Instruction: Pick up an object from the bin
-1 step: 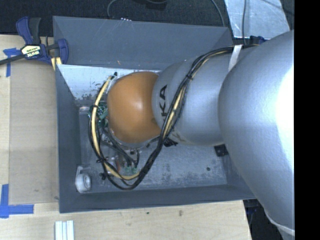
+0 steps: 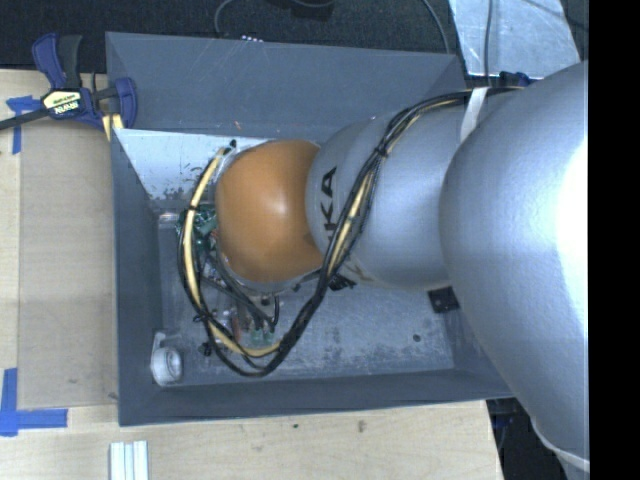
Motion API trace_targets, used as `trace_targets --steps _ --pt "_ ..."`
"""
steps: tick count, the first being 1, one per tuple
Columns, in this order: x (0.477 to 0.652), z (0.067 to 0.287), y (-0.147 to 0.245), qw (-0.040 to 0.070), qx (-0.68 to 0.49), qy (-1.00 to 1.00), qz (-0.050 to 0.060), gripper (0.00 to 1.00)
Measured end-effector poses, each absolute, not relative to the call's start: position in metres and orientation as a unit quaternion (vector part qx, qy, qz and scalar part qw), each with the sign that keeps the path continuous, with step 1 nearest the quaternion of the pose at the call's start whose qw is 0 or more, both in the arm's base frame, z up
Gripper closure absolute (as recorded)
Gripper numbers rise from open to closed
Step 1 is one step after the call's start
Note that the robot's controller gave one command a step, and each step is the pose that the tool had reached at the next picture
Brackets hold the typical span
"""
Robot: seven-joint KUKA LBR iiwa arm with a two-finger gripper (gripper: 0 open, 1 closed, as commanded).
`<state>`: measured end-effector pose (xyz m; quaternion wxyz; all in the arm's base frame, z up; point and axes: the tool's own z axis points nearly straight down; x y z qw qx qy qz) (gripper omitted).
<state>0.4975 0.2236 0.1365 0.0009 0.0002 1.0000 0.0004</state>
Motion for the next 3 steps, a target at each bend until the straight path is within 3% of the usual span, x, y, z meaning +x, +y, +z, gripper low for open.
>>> trace_targets --steps 1,3 --pt "0.556 0.089 0.180 0.002 -0.140 0.990 0.002 0.00" --pt "0.579 0.101 0.115 0.003 -0.139 0.990 0.002 0.00"
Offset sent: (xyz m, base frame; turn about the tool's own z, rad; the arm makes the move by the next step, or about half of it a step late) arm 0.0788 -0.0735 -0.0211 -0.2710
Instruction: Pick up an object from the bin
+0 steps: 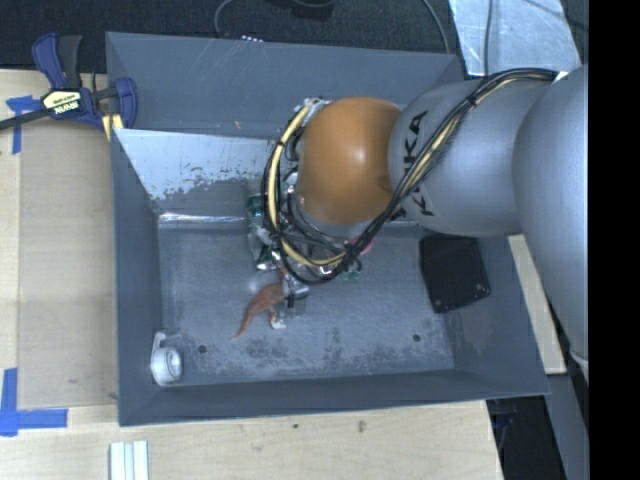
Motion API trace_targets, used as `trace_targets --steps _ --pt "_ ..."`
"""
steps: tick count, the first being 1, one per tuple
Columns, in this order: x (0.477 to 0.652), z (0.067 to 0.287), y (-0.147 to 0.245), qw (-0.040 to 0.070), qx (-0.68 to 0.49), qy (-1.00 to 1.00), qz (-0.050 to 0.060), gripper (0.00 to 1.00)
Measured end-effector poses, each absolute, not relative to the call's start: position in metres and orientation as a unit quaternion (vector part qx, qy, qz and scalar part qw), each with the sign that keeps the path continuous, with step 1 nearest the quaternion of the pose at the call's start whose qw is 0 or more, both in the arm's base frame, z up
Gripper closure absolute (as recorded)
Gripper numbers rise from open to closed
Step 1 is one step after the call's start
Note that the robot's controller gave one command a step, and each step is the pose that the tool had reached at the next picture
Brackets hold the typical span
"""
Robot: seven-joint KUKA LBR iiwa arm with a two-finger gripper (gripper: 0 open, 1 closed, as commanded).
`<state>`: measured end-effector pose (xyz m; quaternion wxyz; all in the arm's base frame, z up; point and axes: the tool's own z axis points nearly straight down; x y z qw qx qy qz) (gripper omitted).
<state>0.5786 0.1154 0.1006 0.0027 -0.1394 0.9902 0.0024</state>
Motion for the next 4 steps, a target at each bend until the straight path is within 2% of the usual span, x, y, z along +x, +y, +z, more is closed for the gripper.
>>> trace_targets --steps 1,2,4 --pt "0.5776 0.0806 0.1176 0.001 -0.284 0.959 0.002 0.00" --pt "0.5783 0.0738 0.1112 0.003 -0.163 0.987 0.004 1.00" --pt "0.5784 0.0745 0.1114 0.003 -0.162 0.987 0.005 1.00"
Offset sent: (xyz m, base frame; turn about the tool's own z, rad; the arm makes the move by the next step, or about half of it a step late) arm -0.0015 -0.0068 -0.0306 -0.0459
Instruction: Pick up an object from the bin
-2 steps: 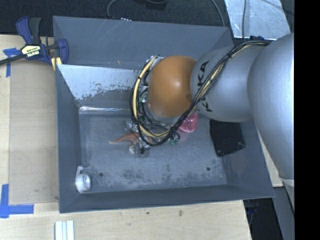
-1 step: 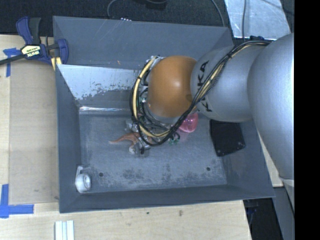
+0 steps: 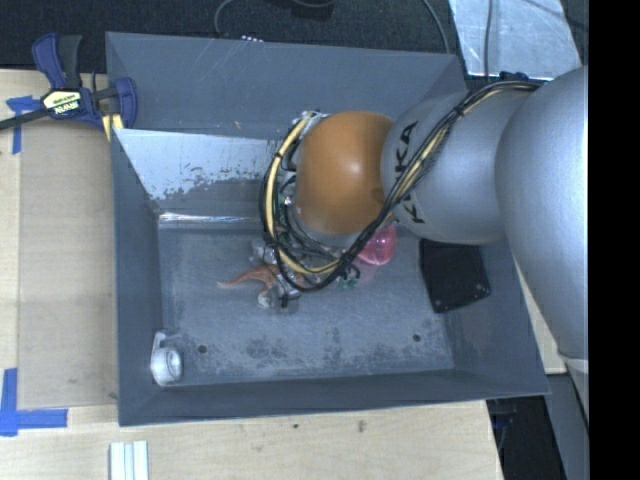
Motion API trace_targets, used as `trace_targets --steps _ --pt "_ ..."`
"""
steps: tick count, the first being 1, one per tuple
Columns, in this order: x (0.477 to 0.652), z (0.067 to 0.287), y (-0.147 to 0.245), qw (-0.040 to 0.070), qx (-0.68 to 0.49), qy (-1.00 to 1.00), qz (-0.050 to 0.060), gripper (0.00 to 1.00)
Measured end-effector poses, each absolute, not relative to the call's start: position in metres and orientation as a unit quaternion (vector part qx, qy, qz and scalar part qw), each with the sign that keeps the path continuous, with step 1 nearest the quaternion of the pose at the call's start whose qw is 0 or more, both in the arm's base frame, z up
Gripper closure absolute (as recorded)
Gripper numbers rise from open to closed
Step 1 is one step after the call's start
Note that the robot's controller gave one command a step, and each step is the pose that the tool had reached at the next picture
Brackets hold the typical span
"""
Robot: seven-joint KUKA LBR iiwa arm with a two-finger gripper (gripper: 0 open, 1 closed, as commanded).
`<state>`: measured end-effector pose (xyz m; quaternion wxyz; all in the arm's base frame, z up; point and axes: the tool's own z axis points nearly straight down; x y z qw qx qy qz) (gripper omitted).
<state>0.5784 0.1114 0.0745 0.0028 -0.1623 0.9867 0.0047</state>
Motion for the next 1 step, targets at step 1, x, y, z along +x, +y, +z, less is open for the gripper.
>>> trace_targets --steps 1 --pt "0.5768 0.0817 0.1111 0.002 -0.162 0.987 0.005 1.00"
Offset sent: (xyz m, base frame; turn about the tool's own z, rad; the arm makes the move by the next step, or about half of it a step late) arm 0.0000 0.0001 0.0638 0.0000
